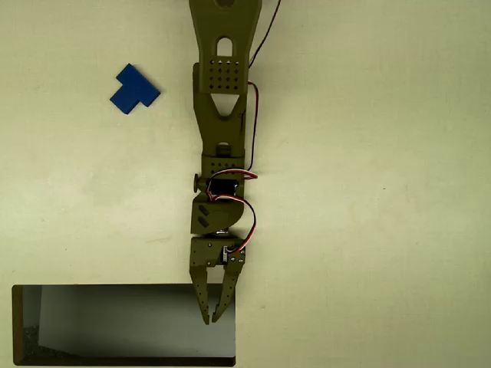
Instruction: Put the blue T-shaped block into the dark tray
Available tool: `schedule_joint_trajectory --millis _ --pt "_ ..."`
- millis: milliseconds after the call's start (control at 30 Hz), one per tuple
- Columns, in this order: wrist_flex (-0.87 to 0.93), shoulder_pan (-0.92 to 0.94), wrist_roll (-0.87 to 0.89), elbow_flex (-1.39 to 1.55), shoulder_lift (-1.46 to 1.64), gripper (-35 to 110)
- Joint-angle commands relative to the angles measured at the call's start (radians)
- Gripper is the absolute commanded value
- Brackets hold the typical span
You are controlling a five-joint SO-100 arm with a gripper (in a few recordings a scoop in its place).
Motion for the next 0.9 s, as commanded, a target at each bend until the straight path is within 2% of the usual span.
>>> schedule_joint_trajectory --millis 0,100,133,233,300,433,533,667,767,833,867 --pt "-0.014 0.005 -0.006 -0.003 -0.002 0" --pt "-0.018 0.002 0.005 -0.038 -0.002 0" --pt "0.048 -0.002 0.044 -0.109 -0.002 0" --pt "0.456 0.000 0.167 -0.408 0.057 0" --pt "0.670 0.006 0.242 -0.505 0.164 0" --pt "1.043 0.028 0.336 -0.505 0.488 0" --pt "1.402 0.048 0.370 -0.500 0.719 0" --pt "1.894 0.074 0.365 -0.426 0.965 0" --pt "2.237 0.092 0.290 -0.291 1.092 0" --pt "2.390 0.109 0.202 -0.083 1.201 0" --pt "2.398 0.115 0.164 0.100 1.287 0"
